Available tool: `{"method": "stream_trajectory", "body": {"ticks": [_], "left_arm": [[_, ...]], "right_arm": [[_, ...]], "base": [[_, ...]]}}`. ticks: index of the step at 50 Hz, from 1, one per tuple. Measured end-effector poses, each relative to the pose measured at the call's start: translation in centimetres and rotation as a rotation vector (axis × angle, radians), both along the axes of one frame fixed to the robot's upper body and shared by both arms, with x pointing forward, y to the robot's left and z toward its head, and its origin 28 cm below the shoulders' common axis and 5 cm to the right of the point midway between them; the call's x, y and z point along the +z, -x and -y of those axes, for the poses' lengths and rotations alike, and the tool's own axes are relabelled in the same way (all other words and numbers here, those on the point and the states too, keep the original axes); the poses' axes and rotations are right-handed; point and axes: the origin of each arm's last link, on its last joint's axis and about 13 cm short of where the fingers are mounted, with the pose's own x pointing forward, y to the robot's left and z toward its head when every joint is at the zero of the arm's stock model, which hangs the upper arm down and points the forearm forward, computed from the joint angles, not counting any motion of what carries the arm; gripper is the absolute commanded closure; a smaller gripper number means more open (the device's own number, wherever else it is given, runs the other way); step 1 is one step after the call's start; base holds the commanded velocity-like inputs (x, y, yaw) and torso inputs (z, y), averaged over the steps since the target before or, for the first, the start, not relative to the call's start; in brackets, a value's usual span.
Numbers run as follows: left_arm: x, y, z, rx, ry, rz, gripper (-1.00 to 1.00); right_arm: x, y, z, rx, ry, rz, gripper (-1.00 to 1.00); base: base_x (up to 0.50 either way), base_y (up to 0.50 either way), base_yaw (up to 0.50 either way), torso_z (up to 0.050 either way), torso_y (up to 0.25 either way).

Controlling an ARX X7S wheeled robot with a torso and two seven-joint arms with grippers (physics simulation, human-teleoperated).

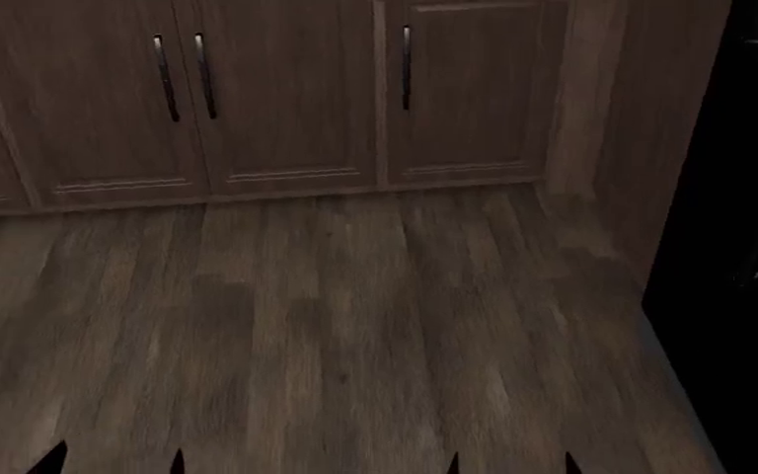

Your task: Navigate to the hood.

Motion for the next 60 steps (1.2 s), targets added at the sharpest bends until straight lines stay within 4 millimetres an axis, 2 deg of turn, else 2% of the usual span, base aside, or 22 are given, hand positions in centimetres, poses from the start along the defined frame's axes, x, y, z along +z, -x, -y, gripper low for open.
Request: {"method": "stream_trajectory", "body": {"ticks": [27,41,60], "left_arm": [[0.02,0.01,0.05,0.002,-0.001,0.001,-1.00],[-0.03,-0.02,0.02,0.004,-0.001,-0.001,-1.00],[-0.01,-0.05,0.02,0.003,0.001,0.000,-1.00]], "right_arm": [[0.02,0.02,0.03,0.000,0.002,0.001,-1.00],[-0.07,-0.11,0.01,-0.021,-0.007,-0.010,-1.00],[0.02,-0.11,0.10,-0.031,-0.025,0.009,-1.00]], "base": [[0.00,0.00,0.50,0.000,0.000],[-0.06,0.02,0.00,0.000,0.000],[-0.02,0.44,0.00,0.000,0.000]]}}
